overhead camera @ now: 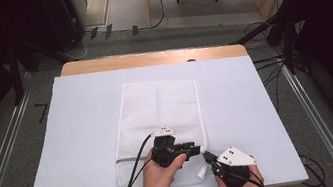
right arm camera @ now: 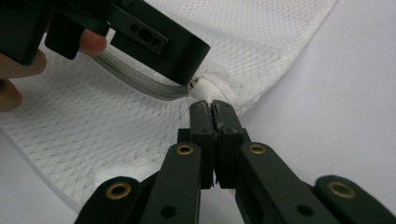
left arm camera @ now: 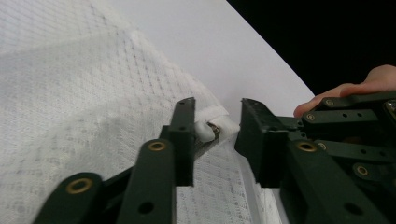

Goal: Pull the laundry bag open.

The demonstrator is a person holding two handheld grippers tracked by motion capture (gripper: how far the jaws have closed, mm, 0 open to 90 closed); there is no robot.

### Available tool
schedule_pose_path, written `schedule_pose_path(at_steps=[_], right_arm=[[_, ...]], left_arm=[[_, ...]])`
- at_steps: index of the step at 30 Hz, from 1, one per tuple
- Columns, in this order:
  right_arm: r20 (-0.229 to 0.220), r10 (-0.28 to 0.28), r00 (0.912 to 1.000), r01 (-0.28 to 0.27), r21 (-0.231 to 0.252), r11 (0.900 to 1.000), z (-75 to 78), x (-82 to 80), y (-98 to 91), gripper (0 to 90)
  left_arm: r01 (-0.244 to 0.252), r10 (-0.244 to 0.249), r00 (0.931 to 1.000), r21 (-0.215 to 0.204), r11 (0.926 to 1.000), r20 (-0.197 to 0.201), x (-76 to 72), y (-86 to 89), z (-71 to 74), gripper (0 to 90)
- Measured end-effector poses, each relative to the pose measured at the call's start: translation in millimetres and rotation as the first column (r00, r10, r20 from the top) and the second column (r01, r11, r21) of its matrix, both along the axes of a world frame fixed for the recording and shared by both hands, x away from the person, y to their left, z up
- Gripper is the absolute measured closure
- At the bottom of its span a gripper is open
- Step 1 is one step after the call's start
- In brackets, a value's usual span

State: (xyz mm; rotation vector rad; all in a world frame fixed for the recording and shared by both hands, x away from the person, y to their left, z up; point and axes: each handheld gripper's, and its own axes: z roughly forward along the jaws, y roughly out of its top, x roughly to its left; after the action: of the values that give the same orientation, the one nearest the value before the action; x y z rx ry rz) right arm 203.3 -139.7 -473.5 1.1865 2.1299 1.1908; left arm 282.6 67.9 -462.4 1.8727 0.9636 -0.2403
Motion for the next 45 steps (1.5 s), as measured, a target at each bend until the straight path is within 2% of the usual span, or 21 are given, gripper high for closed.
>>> schedule_pose_path(at_steps=[2,4,5,6,11,16,18,27,35,45], right_arm=[[0.002,0.002,1.0000,-0.002,0.002,1.0000,0.7,-0.2,-0.2,89.7],[0.005,0.003,1.0000,-0.003,0.004,1.0000,1.1,-0.3,-0.2,89.7],[0.008,0.000,1.0000,0.000,0.000,1.0000,1.8,-0.6,-0.1,89.7],[0.008,0.000,1.0000,0.000,0.002,1.0000,1.9,-0.7,-0.2,89.7],[-0.001,-0.008,1.0000,0.008,0.027,0.9996,4.0,-1.5,-0.4,89.8],[0.001,-0.014,0.9999,0.014,0.012,0.9998,6.0,-2.8,1.6,90.0],[0.013,-0.015,0.9998,0.015,0.002,0.9999,7.6,-3.1,2.3,90.0],[0.005,-0.027,0.9996,0.027,0.020,0.9994,9.8,-2.2,-1.2,90.0],[0.004,-0.039,0.9992,0.039,0.015,0.9991,11.0,-1.4,-3.2,90.0],[0.000,-0.061,0.9981,0.061,0.023,0.9978,11.4,0.0,-8.1,90.0]], left_arm=[[0.015,-0.015,0.9998,-0.002,0.9999,-0.016,0.9,-0.3,-2.0,74.7],[0.012,-0.012,0.9996,0.002,0.9999,-0.025,0.8,-0.7,-2.6,76.9],[0.011,-0.011,0.9998,0.010,0.9999,-0.019,1.2,0.1,-2.9,82.4],[0.011,-0.011,0.9998,0.010,0.9999,-0.019,1.2,0.1,-2.9,83.2],[0.015,-0.015,0.9999,0.012,0.9998,0.001,-1.3,1.4,0.2,84.3],[0.033,-0.033,0.9995,0.019,0.9993,-0.002,-0.7,2.8,0.1,86.0],[0.024,-0.025,0.9995,0.044,0.9987,0.018,-2.0,2.5,1.2,86.2],[0.028,-0.032,0.9982,0.078,0.9966,0.051,-3.7,5.3,3.1,86.7],[0.013,-0.020,0.9979,0.103,0.9946,0.062,-2.7,13.7,4.8,87.4],[-0.008,0.001,0.9980,0.108,0.9941,0.063,-1.8,23.0,3.9,87.5]])
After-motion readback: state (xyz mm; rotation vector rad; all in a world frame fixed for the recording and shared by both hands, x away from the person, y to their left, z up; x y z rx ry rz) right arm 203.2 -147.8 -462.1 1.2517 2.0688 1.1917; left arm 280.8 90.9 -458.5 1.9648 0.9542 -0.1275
